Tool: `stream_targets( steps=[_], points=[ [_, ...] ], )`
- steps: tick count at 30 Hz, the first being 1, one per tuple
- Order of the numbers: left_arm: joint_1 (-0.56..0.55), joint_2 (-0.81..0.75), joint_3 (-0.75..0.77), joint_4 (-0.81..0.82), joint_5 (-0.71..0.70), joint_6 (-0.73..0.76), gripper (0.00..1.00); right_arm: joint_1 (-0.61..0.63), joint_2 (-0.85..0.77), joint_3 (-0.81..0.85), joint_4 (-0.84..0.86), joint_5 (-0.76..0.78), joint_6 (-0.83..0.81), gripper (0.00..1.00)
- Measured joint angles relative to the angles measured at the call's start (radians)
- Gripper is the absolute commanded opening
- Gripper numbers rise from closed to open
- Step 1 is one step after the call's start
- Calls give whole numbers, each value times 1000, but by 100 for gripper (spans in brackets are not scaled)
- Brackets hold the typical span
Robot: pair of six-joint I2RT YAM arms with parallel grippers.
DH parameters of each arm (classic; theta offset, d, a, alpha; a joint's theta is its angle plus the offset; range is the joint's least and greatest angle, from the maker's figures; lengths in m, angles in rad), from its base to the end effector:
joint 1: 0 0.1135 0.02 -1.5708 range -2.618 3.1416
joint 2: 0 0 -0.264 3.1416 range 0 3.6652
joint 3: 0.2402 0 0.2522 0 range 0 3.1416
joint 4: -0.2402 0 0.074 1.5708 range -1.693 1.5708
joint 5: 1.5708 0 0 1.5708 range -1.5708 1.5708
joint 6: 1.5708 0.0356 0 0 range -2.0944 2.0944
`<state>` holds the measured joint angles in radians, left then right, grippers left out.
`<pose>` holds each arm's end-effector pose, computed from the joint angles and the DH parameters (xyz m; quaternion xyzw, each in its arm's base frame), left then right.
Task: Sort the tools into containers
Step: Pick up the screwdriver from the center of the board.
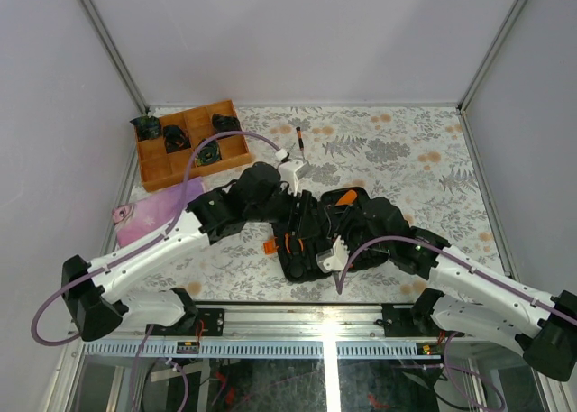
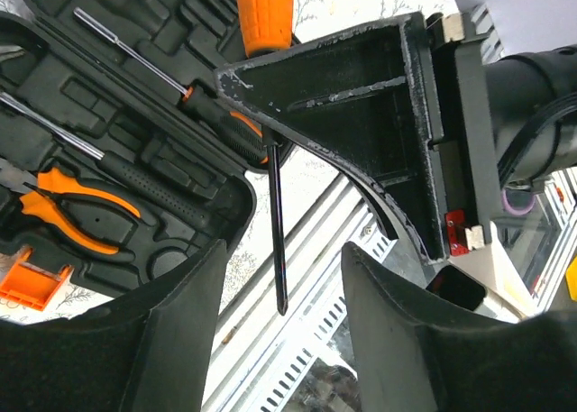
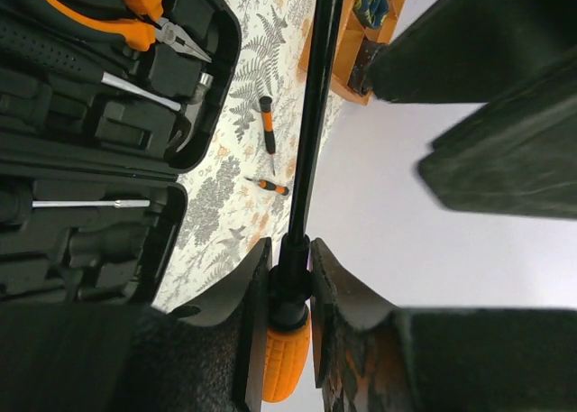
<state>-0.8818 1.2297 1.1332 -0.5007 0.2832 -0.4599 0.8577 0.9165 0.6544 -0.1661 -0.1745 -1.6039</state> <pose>0.1644 -0.2153 0.3376 0.2478 0.8418 -0.3856 0.2852 0.1331 0.1634 0.2722 -0.8057 0.2350 -0.1281 0.5283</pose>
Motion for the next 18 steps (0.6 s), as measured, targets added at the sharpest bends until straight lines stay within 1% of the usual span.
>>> stream_targets(
  steps=[5, 9, 11, 15, 17, 18],
  points=[
    [-23, 54, 0, -5, 10, 7, 48, 16, 14, 6, 7, 6, -49, 0],
    [-27, 92, 0, -9, 5, 9, 41, 30, 19, 16, 15, 6, -68, 0],
    [-27, 108, 0, -9, 0, 9, 34, 37, 19, 18, 21, 6, -72, 0],
    [-27, 128, 0, -8, -10, 1, 15, 45, 19, 18, 20, 5, -76, 1],
    [-27, 131, 0, -2, -10, -2, 4, 45, 19, 18, 16, 5, -77, 4],
    [-28, 131, 0, 0, -10, -4, 1, 45, 18, 18, 15, 5, -77, 7]
  ],
)
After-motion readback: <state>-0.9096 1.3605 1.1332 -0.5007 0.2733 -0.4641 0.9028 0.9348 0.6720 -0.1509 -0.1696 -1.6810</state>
